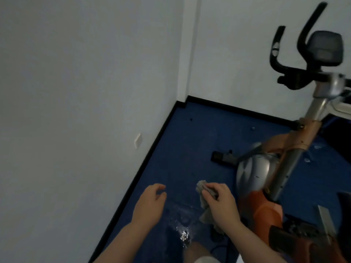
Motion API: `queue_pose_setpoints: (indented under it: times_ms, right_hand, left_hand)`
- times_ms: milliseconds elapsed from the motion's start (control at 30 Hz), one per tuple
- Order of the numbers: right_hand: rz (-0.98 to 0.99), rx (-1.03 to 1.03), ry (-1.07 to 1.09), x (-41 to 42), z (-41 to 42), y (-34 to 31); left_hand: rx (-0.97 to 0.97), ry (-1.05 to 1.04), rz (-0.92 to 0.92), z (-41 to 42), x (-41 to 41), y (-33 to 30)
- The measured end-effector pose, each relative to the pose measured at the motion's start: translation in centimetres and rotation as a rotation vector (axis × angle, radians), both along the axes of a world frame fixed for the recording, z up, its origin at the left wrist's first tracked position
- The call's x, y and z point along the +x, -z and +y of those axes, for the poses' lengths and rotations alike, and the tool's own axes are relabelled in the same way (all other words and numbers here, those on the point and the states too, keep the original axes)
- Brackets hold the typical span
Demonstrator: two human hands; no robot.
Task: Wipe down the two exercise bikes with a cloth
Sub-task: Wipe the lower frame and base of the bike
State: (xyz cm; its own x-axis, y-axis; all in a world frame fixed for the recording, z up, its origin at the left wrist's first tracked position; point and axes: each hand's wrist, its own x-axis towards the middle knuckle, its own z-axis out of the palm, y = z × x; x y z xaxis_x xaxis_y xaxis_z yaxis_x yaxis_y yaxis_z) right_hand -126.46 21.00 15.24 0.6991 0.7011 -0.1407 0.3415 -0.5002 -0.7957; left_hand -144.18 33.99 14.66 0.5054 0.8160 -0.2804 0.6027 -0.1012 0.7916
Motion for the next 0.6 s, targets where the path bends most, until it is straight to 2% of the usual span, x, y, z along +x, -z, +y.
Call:
queue_pose_setpoints:
  times_ms: [333,600]
  right_hand:
    - [-0.033,-0.001,0.265,8.2,2.6,0.2]
    - [-0.044,0.098,0.410,21.0,5.5,-2.5]
  left_hand:
    - [-0.062,0.263,-0.007,5.2,10.2,1.0]
    - [-0.034,0.397,-0.056,10.4,25.6,-1.5]
